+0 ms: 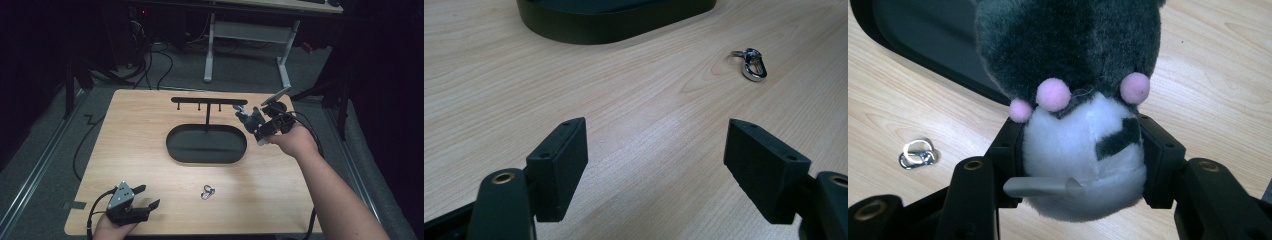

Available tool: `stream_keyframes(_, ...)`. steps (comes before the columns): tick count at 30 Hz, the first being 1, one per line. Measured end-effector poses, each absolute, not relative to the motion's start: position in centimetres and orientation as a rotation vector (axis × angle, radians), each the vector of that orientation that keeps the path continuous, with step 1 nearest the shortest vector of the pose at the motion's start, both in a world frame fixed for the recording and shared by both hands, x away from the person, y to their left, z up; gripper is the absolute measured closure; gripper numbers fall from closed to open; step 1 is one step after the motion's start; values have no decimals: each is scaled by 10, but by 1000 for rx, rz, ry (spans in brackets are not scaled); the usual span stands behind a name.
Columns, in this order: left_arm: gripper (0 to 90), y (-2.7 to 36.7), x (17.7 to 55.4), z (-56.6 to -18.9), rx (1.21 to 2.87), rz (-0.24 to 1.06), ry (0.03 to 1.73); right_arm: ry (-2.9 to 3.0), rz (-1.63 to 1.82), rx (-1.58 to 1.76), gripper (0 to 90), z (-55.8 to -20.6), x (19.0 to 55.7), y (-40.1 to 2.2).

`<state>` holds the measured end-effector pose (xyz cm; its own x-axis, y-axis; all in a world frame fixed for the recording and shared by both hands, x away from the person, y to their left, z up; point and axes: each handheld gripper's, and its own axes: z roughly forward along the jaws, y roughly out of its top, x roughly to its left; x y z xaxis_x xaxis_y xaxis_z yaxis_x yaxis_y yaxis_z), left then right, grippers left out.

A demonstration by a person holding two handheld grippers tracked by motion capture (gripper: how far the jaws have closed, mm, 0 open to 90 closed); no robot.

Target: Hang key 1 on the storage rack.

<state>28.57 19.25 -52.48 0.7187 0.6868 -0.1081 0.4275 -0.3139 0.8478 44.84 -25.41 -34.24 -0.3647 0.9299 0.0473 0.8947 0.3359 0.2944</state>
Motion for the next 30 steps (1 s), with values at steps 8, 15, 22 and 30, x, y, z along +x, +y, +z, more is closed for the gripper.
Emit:
stream_keyframes(8,263,192,286,-526,1962,334,857,2466,403,1689,472,-357,449,-253)
stream_keyframes(15,263,193,286,-526,1962,334,862,2471,407,1684,469,-370,454,-250)
stream_keyframes(22,263,193,286,-527,1968,332,863,2488,432,1677,456,-384,459,-243)
stream_keyframes(30,263,192,287,-528,1976,327,863,2464,453,1688,432,-401,465,-239)
